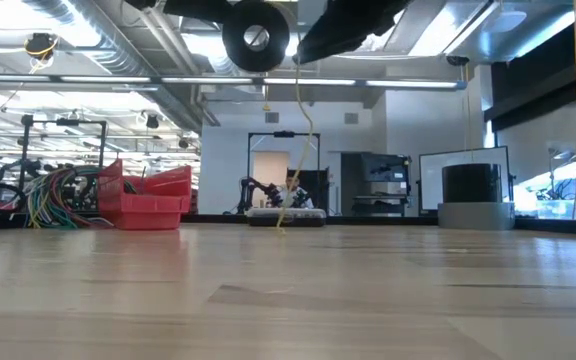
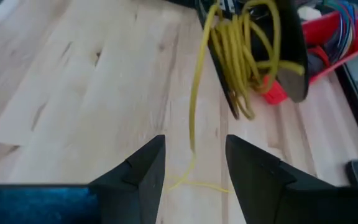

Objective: Coil cords
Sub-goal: Uncoil the yellow wire from the spool

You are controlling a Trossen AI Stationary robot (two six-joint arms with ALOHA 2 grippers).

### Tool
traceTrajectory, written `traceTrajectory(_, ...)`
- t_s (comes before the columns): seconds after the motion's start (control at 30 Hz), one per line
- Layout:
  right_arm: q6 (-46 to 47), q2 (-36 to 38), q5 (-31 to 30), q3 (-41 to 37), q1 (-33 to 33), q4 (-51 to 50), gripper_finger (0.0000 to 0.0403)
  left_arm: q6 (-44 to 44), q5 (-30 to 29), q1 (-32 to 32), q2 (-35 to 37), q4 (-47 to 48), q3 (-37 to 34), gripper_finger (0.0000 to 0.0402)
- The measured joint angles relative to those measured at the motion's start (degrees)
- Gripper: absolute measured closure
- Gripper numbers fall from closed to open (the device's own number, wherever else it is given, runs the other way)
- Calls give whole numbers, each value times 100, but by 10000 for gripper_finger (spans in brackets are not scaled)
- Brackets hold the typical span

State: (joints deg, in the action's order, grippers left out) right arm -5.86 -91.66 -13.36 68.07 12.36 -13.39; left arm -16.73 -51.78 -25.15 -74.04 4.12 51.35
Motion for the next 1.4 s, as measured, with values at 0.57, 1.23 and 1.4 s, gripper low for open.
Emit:
traceTrajectory(0.57,-363,-11,290,0,9,31,392,17,2,14,0,-2,0,401)
traceTrajectory(1.23,-811,-15,463,0,268,94,398,1116,5,439,0,-1038,-3,401)
traceTrajectory(1.4,-609,-15,-86,0,140,-379,395,886,-3,332,0,-1187,-4,401)
